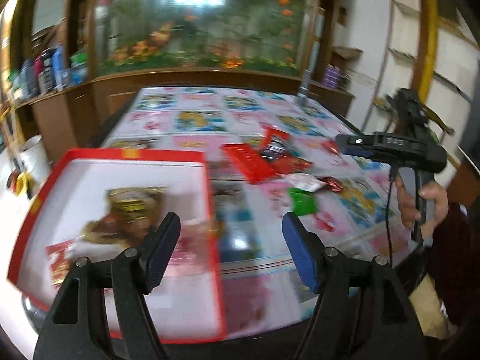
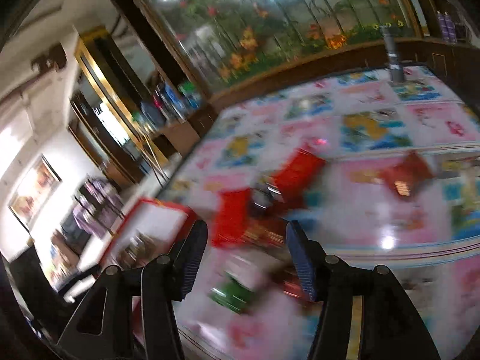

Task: Organize snacks
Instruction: 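Grasp the brown MAMY chocolate with the right tool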

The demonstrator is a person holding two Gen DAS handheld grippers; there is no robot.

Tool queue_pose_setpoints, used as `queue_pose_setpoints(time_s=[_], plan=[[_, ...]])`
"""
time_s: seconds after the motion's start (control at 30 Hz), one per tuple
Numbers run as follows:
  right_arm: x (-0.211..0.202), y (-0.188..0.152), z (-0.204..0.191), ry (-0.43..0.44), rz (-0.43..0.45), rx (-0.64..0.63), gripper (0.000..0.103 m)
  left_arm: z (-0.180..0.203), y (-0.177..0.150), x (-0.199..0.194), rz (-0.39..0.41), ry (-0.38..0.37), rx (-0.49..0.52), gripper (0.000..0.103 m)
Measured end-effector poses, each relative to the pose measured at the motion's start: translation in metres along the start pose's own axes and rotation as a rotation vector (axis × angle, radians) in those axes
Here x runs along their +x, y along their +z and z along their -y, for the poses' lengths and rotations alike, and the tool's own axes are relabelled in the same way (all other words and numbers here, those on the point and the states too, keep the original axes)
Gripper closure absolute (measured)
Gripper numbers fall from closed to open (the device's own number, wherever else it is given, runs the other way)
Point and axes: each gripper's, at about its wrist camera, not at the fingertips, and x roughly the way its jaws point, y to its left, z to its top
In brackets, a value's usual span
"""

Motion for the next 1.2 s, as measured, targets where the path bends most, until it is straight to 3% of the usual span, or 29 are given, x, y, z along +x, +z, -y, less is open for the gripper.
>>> queue_pose_setpoints(time_s=[0.13, 0.3, 0.43, 0.57, 0.6, 0.67, 0.97, 1.2], plan=[[0.004, -0.009, 0.024, 0.01, -0.119, -0.046, 0.046, 0.029, 0.0, 0.012, -0.045, -0.042, 0.043, 0.033], [0.028, -0.025, 0.018, -0.003, -0.247, -0.209, 0.046, 0.047, -0.007, 0.026, -0.115, -0.046, 0.072, 0.033], [0.041, -0.032, 0.01, -0.016, -0.253, -0.318, 0.047, 0.053, -0.005, 0.034, -0.151, -0.043, 0.078, 0.033], [0.054, -0.034, 0.012, -0.094, -0.276, -0.364, 0.049, 0.058, -0.001, 0.044, -0.175, -0.048, 0.078, 0.033], [0.055, -0.034, 0.013, -0.089, -0.28, -0.357, 0.05, 0.061, 0.001, 0.049, -0.183, -0.045, 0.08, 0.033], [0.053, -0.034, 0.016, -0.077, -0.274, -0.345, 0.067, 0.065, 0.004, 0.057, -0.194, -0.041, 0.082, 0.033], [0.05, -0.032, 0.019, -0.095, -0.265, -0.338, 0.068, 0.099, 0.015, 0.097, -0.241, -0.038, 0.16, 0.033], [0.04, -0.016, 0.055, -0.15, -0.228, -0.163, 0.068, 0.099, 0.018, 0.131, -0.308, 0.013, 0.105, 0.033]])
